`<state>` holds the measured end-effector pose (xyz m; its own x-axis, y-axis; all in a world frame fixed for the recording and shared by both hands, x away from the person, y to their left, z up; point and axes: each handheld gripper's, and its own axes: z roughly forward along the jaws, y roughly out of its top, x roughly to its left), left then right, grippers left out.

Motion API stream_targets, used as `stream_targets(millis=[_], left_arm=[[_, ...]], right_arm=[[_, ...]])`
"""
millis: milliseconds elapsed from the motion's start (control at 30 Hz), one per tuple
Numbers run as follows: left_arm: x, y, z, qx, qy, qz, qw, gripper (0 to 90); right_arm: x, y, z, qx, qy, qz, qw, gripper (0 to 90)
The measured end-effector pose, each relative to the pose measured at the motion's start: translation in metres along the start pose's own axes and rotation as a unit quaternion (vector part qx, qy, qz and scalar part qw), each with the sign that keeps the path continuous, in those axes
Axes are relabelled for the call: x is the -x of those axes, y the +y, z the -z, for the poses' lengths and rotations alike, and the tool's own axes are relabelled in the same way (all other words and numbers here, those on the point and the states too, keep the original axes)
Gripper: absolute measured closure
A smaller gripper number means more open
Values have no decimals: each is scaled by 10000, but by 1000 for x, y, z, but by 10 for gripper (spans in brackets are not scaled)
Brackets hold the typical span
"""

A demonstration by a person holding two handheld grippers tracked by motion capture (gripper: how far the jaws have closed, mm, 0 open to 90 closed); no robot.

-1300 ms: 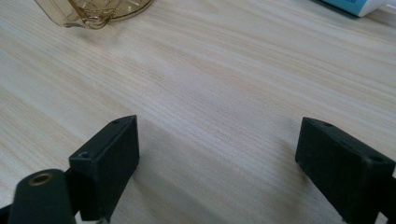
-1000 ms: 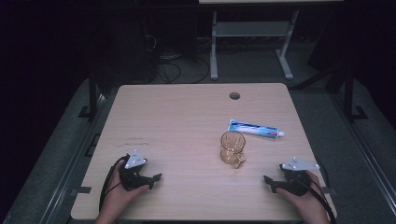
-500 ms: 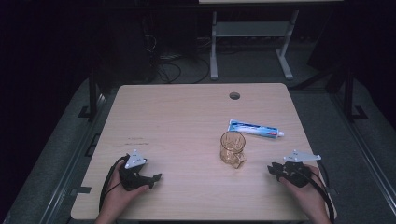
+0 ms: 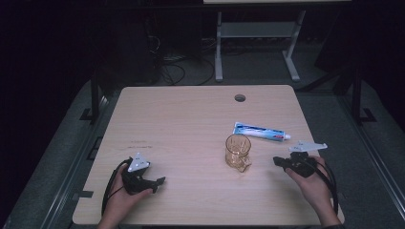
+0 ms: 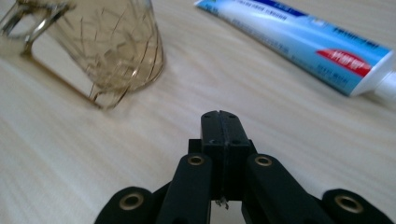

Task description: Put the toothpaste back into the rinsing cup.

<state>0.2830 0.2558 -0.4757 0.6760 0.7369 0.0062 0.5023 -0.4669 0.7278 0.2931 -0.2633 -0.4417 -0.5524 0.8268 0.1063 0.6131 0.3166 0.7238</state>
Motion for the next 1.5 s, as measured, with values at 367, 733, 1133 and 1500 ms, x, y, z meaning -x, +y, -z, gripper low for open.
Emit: stream_targets(millis=[367, 733, 1133, 1500], left_arm=[[0, 0, 0, -22, -14, 10, 10000, 131], [-1, 0, 0, -24, -20, 8, 10000, 132], [-1, 0, 0, -24, -28, 3, 10000, 132], [-1, 0, 0, -24, -33, -3, 10000, 132]], right_arm=[[18, 28, -7, 120, -20, -100, 9999, 900], [30, 46, -13, 233, -5, -161, 9996, 900], [48, 68, -22, 295, -83, -257, 9992, 900], [69, 83, -34, 209, -216, -295, 9991, 900]])
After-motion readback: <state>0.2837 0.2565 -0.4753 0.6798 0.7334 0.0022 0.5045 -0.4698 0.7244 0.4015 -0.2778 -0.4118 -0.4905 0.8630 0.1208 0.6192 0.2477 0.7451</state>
